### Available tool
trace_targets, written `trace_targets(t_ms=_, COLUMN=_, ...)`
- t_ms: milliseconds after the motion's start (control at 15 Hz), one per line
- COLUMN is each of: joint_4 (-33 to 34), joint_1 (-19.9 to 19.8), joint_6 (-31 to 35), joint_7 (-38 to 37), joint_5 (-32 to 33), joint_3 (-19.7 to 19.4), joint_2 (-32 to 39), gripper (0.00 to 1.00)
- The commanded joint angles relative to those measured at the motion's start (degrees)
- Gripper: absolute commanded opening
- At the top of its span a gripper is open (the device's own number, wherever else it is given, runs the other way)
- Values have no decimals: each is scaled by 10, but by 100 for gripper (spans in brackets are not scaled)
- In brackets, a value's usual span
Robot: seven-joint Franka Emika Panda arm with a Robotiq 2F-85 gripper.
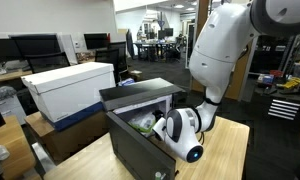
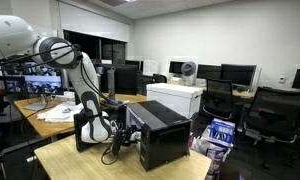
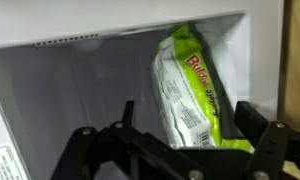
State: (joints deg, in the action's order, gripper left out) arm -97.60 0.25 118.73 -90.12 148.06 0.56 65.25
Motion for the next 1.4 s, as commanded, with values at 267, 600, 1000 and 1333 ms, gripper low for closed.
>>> trace_targets(t_ms=267, joint_4=-92, joint_1=-46, joint_6=44, joint_7=19, joint_5=-22, joint_3=39, joint_2=-73, gripper=100)
trace_targets(t_ms=600, joint_4=-113, joint_1=-56, joint_6=35, joint_7=0, joint_5=-3, joint_3=44, joint_2=-84, gripper=100)
trace_targets(t_ms=1000, joint_4=-111, joint_1=-57, joint_6=29, joint_7=-9, joint_5=6, joint_3=46, joint_2=-85, gripper=69)
trace_targets(t_ms=1333, joint_4=-105, joint_1=-58, joint_6=32, joint_7=-10, joint_5=6, joint_3=49, joint_2=-85, gripper=34)
